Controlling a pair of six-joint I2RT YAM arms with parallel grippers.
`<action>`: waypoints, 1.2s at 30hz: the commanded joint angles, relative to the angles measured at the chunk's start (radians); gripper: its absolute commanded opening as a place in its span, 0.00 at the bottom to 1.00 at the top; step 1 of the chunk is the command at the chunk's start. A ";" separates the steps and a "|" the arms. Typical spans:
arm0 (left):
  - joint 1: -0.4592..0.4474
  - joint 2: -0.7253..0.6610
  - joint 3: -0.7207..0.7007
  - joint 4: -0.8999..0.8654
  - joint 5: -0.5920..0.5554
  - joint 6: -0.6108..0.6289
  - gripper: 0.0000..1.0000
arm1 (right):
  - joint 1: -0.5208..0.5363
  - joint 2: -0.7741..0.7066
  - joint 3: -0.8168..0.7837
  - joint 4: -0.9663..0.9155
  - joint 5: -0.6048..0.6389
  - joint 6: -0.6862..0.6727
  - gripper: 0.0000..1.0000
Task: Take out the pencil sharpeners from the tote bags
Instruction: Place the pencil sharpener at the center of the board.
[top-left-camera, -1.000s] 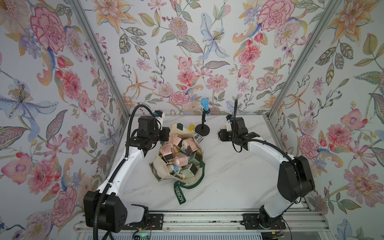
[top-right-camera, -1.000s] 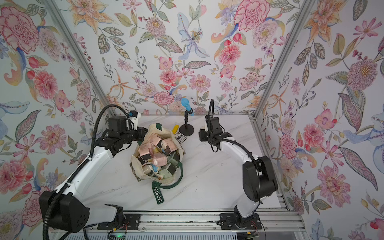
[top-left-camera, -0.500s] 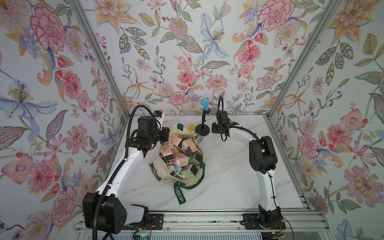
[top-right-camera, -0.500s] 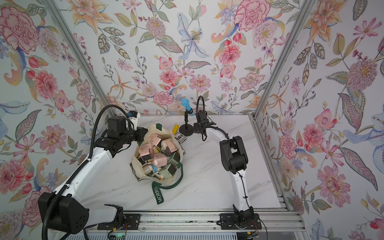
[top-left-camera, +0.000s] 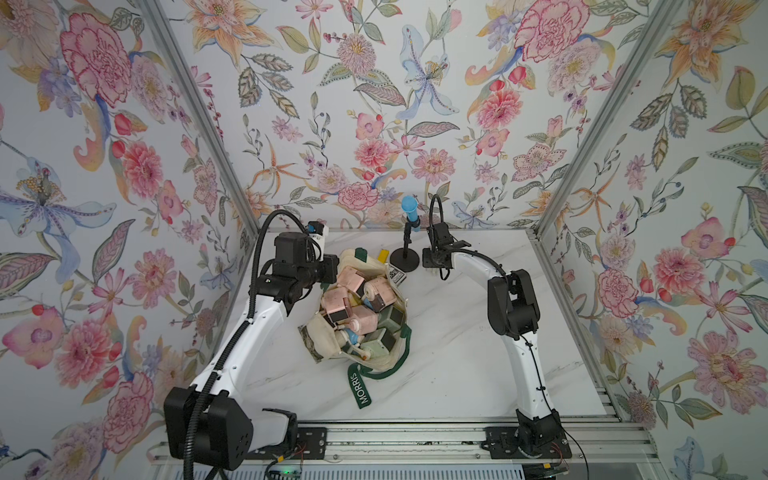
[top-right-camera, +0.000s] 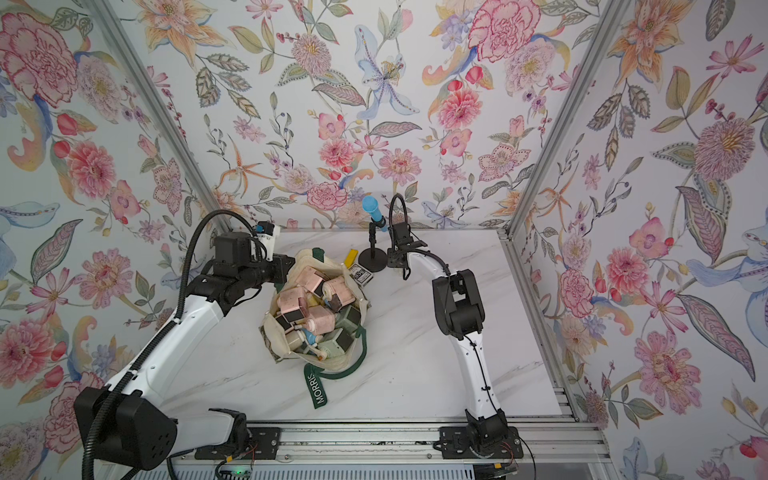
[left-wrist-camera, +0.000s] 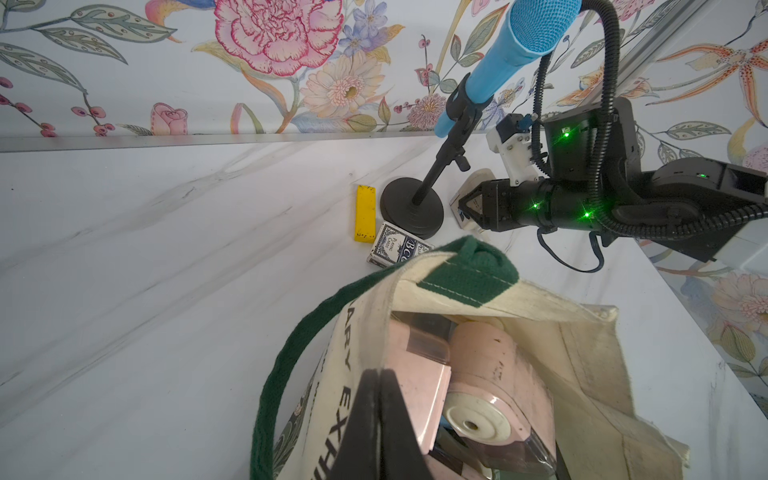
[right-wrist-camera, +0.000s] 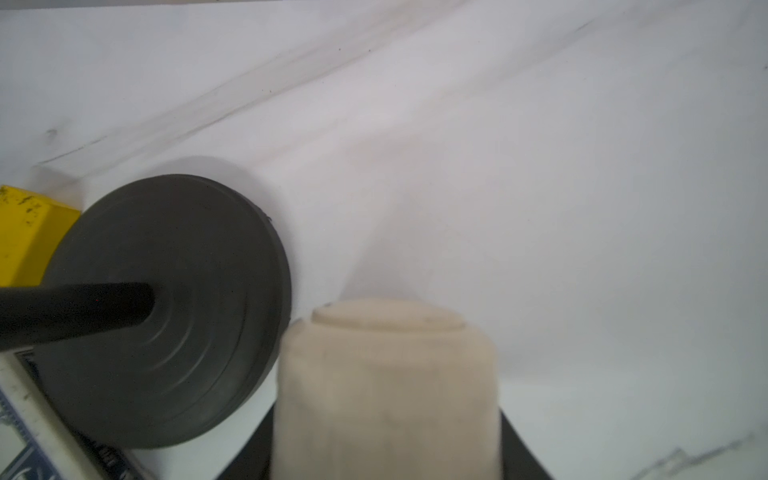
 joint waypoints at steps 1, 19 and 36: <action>0.007 -0.034 -0.009 -0.018 -0.014 -0.005 0.00 | -0.003 0.023 0.039 -0.034 0.019 0.017 0.24; 0.009 -0.033 -0.009 -0.021 -0.017 -0.005 0.00 | 0.011 -0.153 -0.046 -0.052 -0.013 -0.019 0.74; 0.012 -0.030 -0.011 -0.017 -0.014 -0.006 0.00 | 0.337 -0.742 -0.419 0.109 0.068 -0.108 0.69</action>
